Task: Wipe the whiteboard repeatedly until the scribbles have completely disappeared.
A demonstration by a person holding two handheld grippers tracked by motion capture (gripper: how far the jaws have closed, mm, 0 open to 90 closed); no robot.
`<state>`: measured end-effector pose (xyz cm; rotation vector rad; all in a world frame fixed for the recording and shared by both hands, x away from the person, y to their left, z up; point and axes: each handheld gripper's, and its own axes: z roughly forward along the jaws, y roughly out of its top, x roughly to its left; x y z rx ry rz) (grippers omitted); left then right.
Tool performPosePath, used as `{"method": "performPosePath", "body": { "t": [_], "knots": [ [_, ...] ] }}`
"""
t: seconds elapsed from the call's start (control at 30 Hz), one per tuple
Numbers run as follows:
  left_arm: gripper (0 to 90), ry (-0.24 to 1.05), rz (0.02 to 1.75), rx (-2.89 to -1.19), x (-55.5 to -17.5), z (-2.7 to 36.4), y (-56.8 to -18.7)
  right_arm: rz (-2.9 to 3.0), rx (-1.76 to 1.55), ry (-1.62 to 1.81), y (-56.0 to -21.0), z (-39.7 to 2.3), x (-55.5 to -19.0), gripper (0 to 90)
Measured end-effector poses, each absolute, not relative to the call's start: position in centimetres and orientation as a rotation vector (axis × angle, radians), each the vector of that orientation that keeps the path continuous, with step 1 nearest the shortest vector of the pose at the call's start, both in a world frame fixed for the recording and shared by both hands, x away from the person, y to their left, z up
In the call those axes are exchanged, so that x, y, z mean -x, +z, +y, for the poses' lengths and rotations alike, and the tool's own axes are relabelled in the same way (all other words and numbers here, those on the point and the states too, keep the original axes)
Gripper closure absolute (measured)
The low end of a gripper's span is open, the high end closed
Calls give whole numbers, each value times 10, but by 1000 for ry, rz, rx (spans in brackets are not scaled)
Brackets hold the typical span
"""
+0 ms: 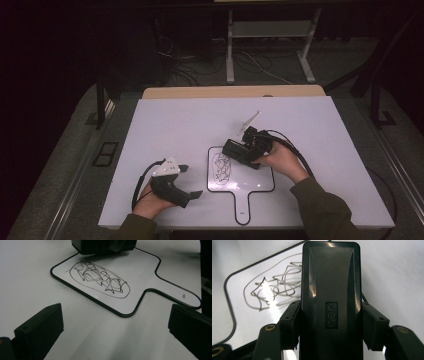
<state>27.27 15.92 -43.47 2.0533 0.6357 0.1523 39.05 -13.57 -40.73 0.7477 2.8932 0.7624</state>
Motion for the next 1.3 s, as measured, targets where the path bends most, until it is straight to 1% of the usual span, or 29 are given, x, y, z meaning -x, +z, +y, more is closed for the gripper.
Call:
{"method": "performPosePath", "body": {
  "t": [0.57, 1.07, 1.3],
  "knots": [
    [0, 149, 631, -2057, -273, 159, -435, 2889, -687, 634, -420, -101, -405, 386],
    [0, 146, 630, -2059, -273, 159, -435, 2911, -641, 597, -419, -82, -401, 387],
    [0, 150, 626, -2060, -273, 159, -435, 2878, -650, 573, -419, -84, -409, 387]
  ]
}}
